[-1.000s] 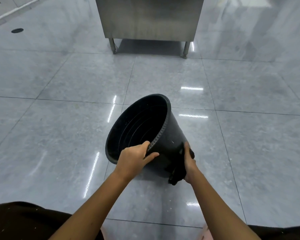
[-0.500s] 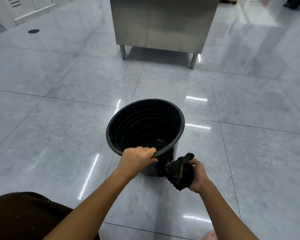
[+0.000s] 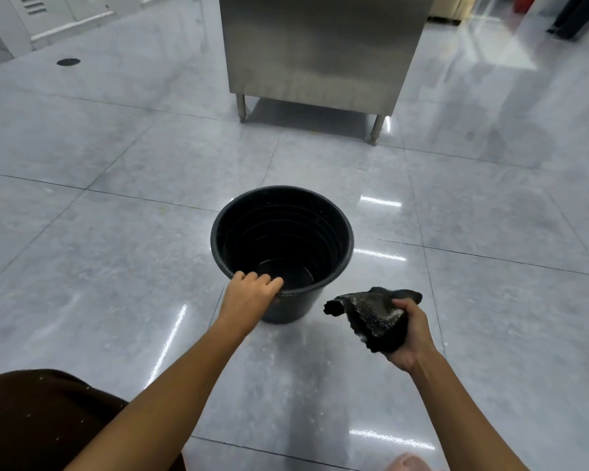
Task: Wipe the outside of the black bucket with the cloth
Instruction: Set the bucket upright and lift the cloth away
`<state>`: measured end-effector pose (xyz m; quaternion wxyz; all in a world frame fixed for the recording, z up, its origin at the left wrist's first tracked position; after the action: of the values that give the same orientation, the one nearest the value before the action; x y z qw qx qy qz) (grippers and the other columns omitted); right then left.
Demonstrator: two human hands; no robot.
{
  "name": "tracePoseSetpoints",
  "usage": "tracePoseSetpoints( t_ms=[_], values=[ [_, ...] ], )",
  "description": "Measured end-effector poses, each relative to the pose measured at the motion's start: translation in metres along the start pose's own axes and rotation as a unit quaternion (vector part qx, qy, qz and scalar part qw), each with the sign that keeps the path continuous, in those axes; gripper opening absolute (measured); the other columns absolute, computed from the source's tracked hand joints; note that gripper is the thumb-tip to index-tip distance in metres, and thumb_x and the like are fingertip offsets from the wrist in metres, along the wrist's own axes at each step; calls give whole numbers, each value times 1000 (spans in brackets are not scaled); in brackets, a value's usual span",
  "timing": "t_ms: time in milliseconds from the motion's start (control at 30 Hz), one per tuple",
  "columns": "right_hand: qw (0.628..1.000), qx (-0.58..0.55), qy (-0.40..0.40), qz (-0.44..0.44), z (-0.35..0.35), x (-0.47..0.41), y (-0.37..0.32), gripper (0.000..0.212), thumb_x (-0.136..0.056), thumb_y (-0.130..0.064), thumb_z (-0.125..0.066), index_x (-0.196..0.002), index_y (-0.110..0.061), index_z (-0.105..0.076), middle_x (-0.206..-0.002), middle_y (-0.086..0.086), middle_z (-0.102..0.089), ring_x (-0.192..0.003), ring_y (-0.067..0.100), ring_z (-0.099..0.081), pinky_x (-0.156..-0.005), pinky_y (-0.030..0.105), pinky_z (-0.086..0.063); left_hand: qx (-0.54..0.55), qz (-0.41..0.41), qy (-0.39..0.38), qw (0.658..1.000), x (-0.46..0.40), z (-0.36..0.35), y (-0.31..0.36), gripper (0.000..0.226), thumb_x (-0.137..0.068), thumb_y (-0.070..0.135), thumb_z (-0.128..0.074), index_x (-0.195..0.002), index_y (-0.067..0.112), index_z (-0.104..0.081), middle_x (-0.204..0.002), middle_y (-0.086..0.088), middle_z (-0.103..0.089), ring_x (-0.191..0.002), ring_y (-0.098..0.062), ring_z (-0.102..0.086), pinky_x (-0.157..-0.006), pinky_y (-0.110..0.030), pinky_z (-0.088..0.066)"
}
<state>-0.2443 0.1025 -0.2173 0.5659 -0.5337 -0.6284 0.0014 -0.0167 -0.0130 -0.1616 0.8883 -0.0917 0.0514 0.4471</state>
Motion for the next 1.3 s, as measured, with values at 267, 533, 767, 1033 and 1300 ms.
tracePoseSetpoints(
  t_ms=[267,533,767,1033,1300],
  values=[
    [973,217,36,72,-27,19,-43,36,-88,-29,-49,-118,-9,-57,-109,21,-65,-101,40,-62,-88,52,-50,404,52,41,912,-14,52,52,52,-76,-4,-51,-127,8,-49,-131,-12,-52,-123,-26,-45,-108,-41,-32],
    [902,394,-17,175,-78,57,-55,31,-94,-36,-40,-110,-16,-58,-106,9,-67,-96,26,-66,-83,42,-56,770,231,-139,578,-18,42,115,32,-90,51,-47,-113,30,-53,-110,4,-63,-107,-15,-58,-96,-37,-47],
    [918,337,13,208,-68,64,-63,39,-88,-21,-67,-121,-23,-47,-116,3,-60,-97,17,-60,-75,30,-50,809,367,-75,453,-6,32,84,41,-90,46,-46,-119,20,-58,-120,-9,-63,-107,-27,-60,-96,-46,-47],
    [945,265,-49,185,-68,71,-60,74,-78,-67,-54,-140,-28,-39,-140,-1,-49,-128,23,-47,-106,46,-37,829,284,-73,476,-27,77,62,38,-92,38,-46,-109,11,-66,-110,-10,-69,-103,-23,-63,-93,-38,-47],
    [968,59,-180,164,-84,65,-64,32,-90,-28,-59,-118,-14,-64,-121,12,-68,-109,29,-65,-85,42,-53,795,254,-33,550,-51,89,33,34,-93,37,-43,-105,18,-68,-109,-7,-70,-104,-23,-63,-97,-45,-46]
  ],
)
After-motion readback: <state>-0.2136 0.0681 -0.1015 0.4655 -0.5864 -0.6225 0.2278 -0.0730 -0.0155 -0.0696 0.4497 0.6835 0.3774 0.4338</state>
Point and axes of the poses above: each hand's wrist, its own x-axis away from the middle knuckle, its own z-axis out of the back of the hand, y = z × x, the point moved 8 cm from there along -x, towards the middle knuckle
